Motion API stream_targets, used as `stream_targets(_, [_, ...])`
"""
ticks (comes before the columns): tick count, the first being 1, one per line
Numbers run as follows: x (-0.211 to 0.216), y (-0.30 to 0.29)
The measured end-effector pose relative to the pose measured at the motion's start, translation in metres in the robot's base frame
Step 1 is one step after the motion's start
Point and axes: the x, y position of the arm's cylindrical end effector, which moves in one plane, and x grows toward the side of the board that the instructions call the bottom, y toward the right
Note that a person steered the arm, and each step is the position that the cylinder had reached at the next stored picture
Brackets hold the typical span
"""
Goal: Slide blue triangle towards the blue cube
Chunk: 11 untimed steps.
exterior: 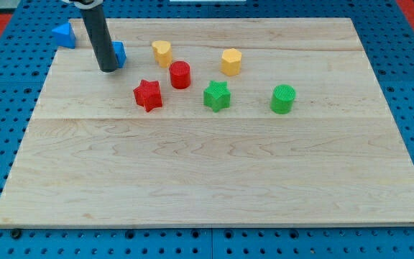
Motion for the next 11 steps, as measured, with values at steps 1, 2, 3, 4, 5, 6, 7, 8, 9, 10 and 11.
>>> stream_targets(1, [0.004, -0.005])
stream_targets(2, [0.002, -0.048])
stream_targets(3, [-0.006, -0.096])
stream_targets(4, [-0.005, -0.121])
stream_targets(5, [-0.027, -0.122])
stream_targets(6, [-0.079, -0.12])
stream_targets(7, [-0.101, -0.12])
stream_targets(8, [-0.127, -0.12])
stream_targets(9, [-0.124, -0.095])
stream_targets(10, [-0.099, -0.055])
stream_targets(11, [-0.085, -0.055])
